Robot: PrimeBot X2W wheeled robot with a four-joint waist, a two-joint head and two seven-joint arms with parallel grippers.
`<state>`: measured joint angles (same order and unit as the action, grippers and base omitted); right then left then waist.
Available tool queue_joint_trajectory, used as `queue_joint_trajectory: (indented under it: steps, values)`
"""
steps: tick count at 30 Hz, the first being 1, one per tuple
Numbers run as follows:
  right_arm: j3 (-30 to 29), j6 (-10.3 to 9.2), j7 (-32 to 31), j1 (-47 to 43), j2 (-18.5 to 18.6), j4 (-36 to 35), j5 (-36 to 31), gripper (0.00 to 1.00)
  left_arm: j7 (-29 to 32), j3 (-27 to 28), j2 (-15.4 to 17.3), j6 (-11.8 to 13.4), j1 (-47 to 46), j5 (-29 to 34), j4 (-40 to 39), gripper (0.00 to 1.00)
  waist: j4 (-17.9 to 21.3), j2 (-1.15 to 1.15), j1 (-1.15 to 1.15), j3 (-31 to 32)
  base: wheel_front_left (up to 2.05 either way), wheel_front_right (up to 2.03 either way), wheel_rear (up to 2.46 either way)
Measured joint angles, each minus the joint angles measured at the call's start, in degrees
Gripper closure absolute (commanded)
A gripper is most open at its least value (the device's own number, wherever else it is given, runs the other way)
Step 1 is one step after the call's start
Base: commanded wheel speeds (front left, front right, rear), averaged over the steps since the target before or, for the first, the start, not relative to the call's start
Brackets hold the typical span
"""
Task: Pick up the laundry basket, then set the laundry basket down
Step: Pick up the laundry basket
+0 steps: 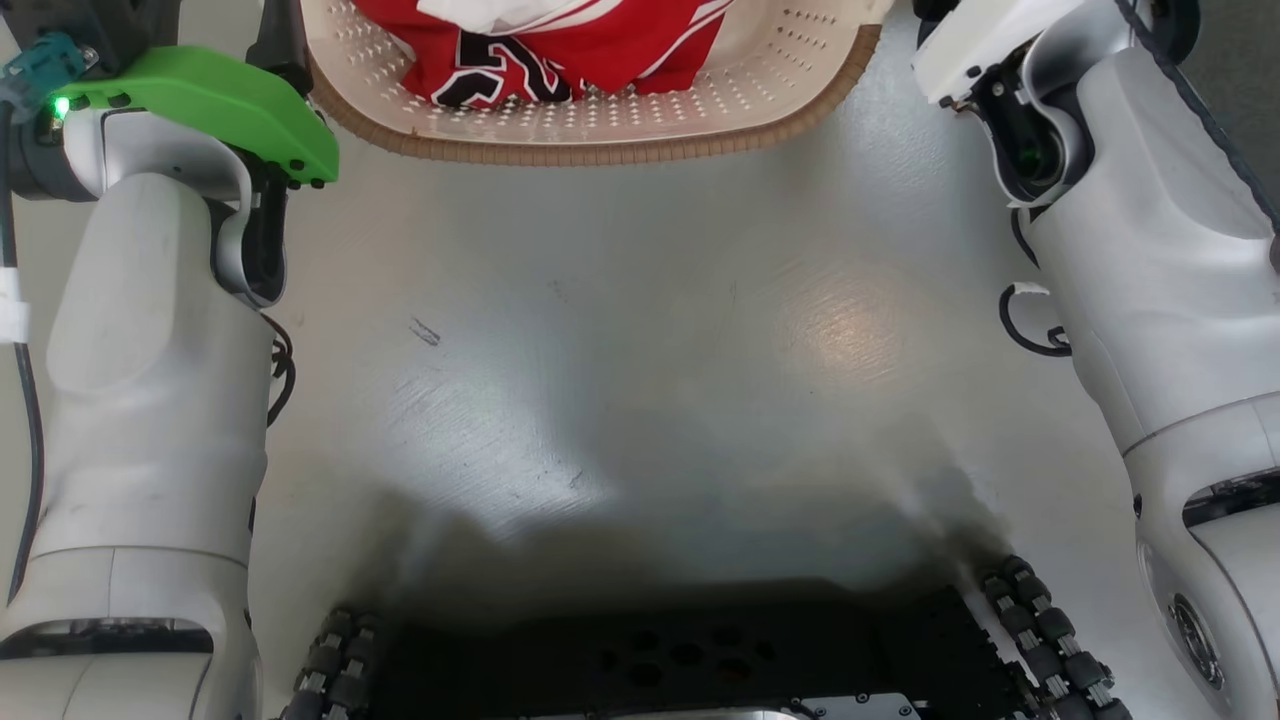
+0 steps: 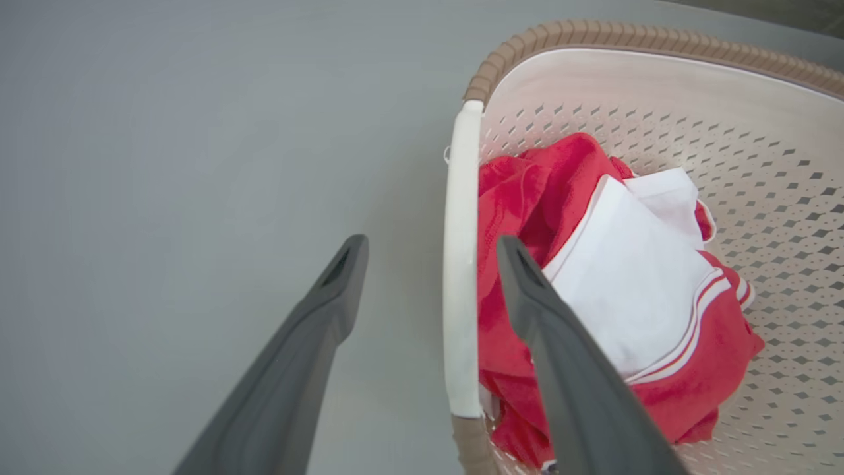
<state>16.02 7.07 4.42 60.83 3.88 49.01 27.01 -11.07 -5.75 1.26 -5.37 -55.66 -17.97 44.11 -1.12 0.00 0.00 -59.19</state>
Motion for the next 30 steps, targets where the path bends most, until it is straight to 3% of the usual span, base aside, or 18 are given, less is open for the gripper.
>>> queue_joint_trajectory:
  steps: [24, 27, 28, 29, 30]
  values:
    - [7.6, 0.00, -1.0, 4.5, 0.2, 6.2, 7.0, 0.00, 1.4, -3.0, -0.4, -1.5, -6.4, -2.5, 8.9, 0.00, -2.1, 0.00, 0.00, -3.0, 0.00, 0.00, 0.00]
    - [8.4, -0.01, -0.9, 5.0, 0.2, 6.5, 7.8, 0.16, 1.4, -3.3, -0.4, -1.7, -7.0, -2.9, 9.6, 0.00, -2.1, 0.00, 0.00, -3.1, 0.00, 0.00, 0.00]
    - [8.7, -0.01, -0.9, 5.1, 0.2, 6.6, 8.0, 0.31, 1.4, -3.3, -0.4, -1.7, -7.2, -2.9, 9.8, 0.07, -2.1, 0.00, 0.00, -3.1, 0.00, 0.00, 0.00]
    - [8.9, -0.01, -0.8, 5.2, 0.2, 6.8, 8.3, 0.45, 1.4, -3.4, -0.4, -1.7, -7.3, -2.9, 10.1, 0.25, -2.1, 0.00, 0.00, -3.1, 0.00, 0.00, 0.00]
    - [9.1, -0.01, -0.6, 5.3, 0.3, 7.1, 8.5, 0.55, 1.4, -3.5, -0.4, -1.7, -7.6, -2.9, 10.3, 0.55, -2.1, 0.00, 0.00, -3.1, 0.00, 0.00, 0.00]
